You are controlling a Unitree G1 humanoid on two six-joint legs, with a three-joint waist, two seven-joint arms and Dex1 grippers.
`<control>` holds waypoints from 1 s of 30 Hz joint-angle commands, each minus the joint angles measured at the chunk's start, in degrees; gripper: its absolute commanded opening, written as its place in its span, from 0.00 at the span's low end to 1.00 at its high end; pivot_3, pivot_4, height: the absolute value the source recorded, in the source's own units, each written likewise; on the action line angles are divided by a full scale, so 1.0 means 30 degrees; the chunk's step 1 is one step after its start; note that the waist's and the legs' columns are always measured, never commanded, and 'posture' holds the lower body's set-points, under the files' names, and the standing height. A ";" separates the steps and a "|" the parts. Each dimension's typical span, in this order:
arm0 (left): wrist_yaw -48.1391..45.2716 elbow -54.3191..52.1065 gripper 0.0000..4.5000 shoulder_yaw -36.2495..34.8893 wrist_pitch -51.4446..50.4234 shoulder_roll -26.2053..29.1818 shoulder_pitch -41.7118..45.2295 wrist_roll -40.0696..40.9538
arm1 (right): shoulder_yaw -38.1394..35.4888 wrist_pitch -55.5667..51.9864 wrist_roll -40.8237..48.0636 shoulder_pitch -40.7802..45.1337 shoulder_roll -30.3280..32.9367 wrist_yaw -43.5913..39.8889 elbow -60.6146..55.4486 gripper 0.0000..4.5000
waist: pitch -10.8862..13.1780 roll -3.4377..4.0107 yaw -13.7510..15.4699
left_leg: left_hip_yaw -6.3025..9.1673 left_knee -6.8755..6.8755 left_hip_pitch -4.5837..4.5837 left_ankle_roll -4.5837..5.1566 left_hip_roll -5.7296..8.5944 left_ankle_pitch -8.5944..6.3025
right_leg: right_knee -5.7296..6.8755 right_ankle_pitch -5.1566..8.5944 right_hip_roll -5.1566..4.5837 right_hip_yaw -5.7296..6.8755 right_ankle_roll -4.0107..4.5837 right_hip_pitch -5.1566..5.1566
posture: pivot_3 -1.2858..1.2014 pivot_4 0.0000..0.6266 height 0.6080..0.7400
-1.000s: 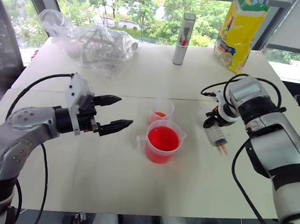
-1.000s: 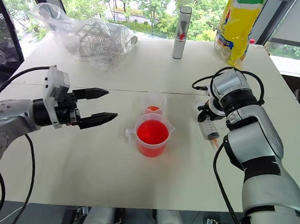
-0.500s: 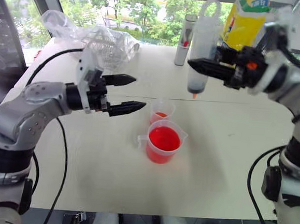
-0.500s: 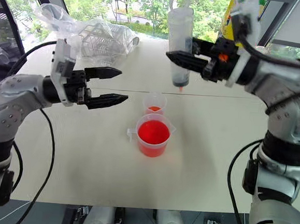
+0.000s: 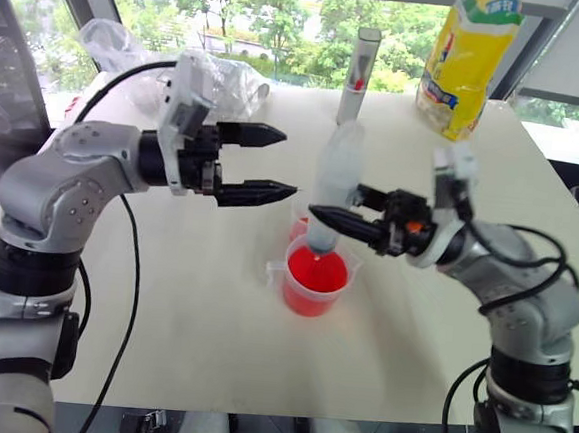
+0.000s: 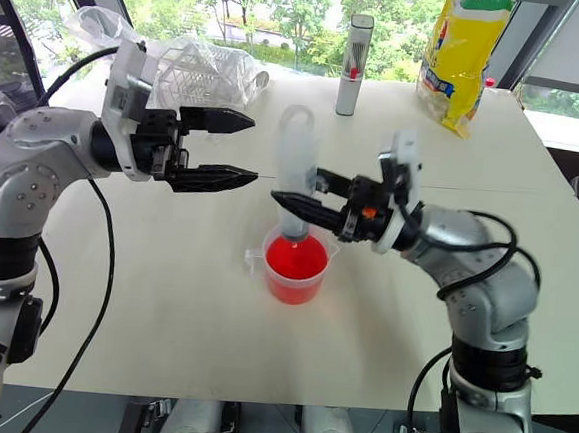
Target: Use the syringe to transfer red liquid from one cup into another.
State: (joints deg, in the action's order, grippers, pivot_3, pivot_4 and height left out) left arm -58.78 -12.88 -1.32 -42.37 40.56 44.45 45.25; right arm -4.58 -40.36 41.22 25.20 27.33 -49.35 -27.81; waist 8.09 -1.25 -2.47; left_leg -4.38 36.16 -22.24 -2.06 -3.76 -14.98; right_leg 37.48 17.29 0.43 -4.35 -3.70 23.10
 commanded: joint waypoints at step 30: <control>0.1069 -0.2066 0.35 0.1101 -0.3452 -0.2207 0.1290 0.1136 | 0.2440 0.4552 -0.2904 -0.1776 0.0324 -0.0956 0.1306 0.31 | 0.0002 0.0004 0.0026 | 0.0000 0.0012 0.0013 -0.0004 0.0006 0.0003 | 0.0011 0.0000 0.0006 -0.0016 -0.0002 -0.0004 | 0.52 0.24 1.00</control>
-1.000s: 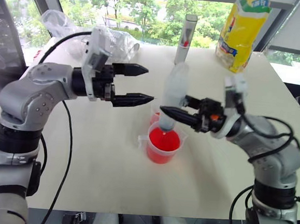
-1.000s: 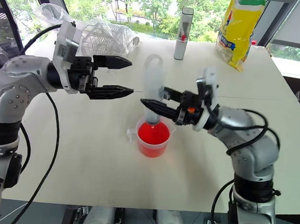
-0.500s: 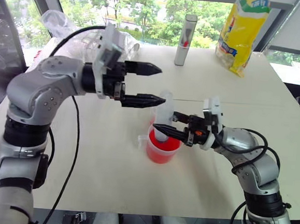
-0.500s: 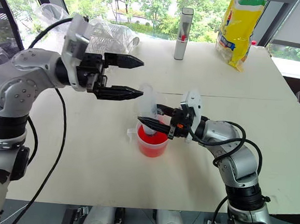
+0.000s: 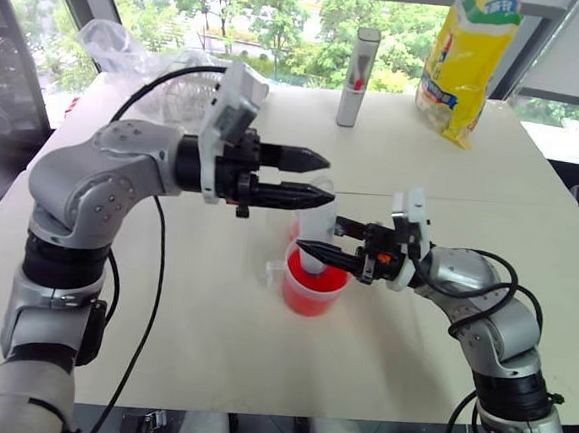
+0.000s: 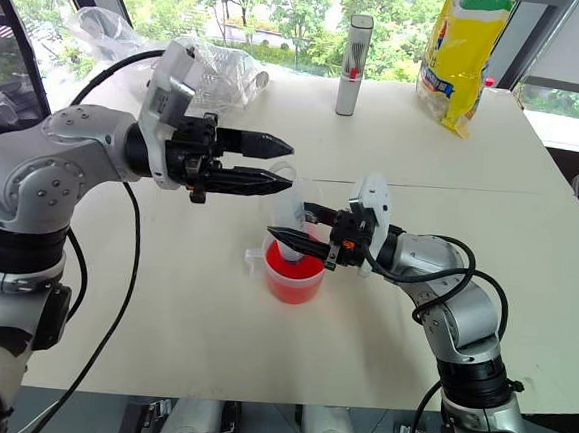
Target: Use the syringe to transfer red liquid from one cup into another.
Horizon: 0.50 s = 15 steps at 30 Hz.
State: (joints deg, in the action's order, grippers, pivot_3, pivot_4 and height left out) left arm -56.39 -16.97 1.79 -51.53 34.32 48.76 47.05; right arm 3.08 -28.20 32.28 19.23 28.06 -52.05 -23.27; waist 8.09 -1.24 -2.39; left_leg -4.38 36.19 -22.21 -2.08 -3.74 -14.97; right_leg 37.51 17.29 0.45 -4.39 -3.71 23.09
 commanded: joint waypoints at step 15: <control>0.0549 -0.0417 0.01 -0.0269 -0.0471 -0.0209 0.0161 0.0357 | -0.0139 0.0230 0.0303 0.0215 0.0270 -0.0257 -0.0174 0.31 | 0.0000 0.0000 0.0001 | 0.0002 0.0003 0.0005 -0.0002 0.0001 0.0001 | 0.0005 0.0000 0.0000 -0.0003 0.0000 -0.0004 | 0.52 0.24 1.00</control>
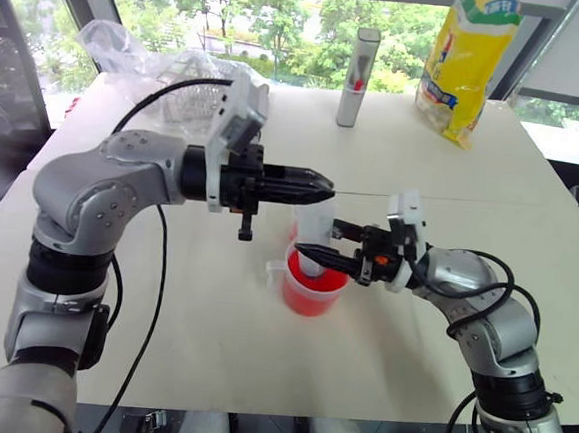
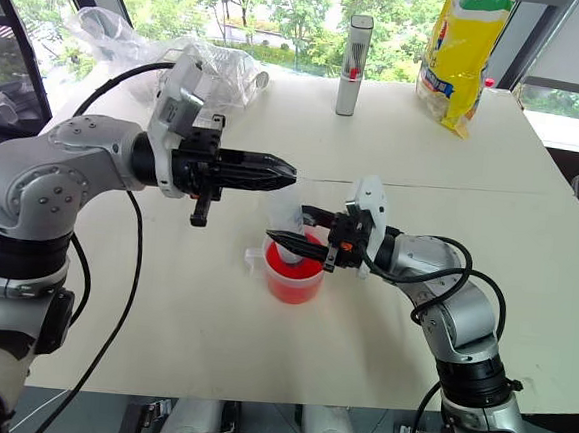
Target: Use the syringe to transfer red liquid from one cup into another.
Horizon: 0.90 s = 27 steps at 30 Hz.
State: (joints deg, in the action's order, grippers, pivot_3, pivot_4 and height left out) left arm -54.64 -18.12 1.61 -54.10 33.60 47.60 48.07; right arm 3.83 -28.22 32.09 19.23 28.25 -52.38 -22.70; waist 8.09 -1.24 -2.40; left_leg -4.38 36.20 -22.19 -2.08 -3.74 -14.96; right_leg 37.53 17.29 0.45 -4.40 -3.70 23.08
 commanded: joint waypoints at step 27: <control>0.0281 0.2331 0.01 -0.1453 0.0854 0.0255 0.3254 0.0041 | 0.0428 0.0359 0.0289 -0.0755 0.0546 -0.0874 0.0475 0.31 | 0.0000 0.0001 0.0002 | -0.0002 0.0003 0.0003 -0.0001 0.0003 0.0000 | 0.0005 0.0000 0.0001 0.0001 0.0000 -0.0001 | 0.52 0.24 1.00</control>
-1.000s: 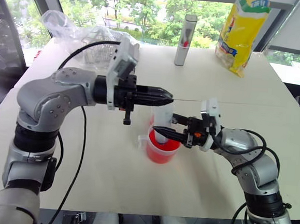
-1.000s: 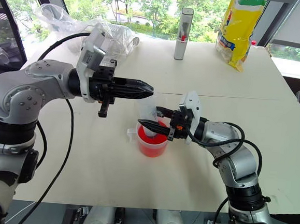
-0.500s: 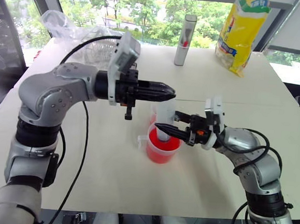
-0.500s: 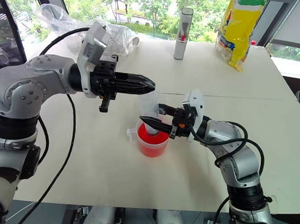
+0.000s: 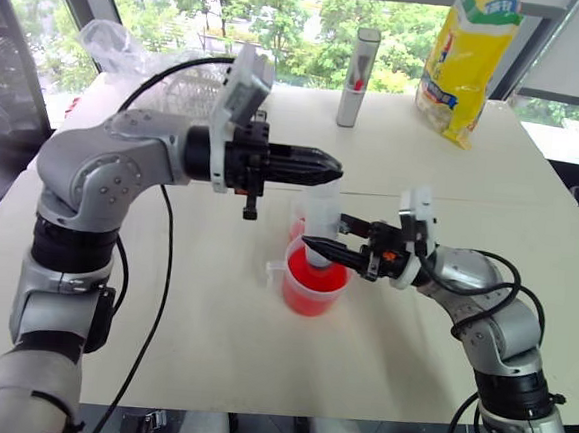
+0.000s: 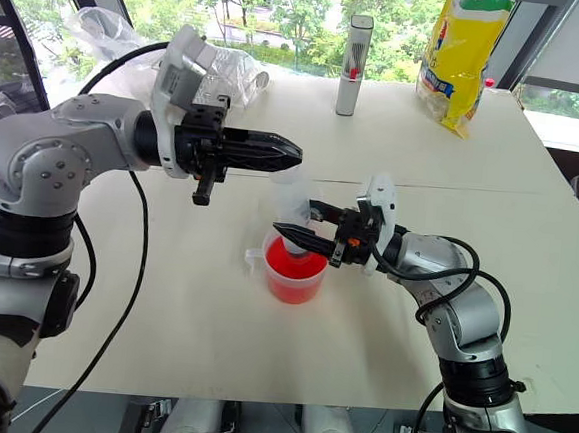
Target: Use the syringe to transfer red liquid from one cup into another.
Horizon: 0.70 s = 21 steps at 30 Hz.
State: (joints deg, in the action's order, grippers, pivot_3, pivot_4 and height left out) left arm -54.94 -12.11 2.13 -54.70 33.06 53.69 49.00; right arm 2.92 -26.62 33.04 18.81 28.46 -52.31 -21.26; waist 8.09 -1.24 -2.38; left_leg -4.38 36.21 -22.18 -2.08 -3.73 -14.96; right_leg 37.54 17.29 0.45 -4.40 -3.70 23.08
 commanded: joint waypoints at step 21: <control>0.0402 0.0443 0.01 -0.1667 0.1080 0.0378 0.1147 -0.0218 | 0.0707 -0.0176 0.0033 -0.0463 0.0533 -0.0804 -0.0396 0.31 | 0.0000 0.0000 -0.0003 | 0.0000 0.0002 0.0000 -0.0002 0.0000 0.0001 | 0.0003 0.0000 0.0000 -0.0001 0.0000 0.0000 | 0.52 0.24 1.00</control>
State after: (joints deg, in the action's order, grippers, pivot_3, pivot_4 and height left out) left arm -55.09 -11.25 2.13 -54.63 33.07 54.16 49.02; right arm 3.20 -26.81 32.87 18.32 28.74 -52.31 -21.11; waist 8.09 -1.24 -2.39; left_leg -4.38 36.21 -22.18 -2.09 -3.73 -14.96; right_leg 37.55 17.29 0.45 -4.40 -3.70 23.08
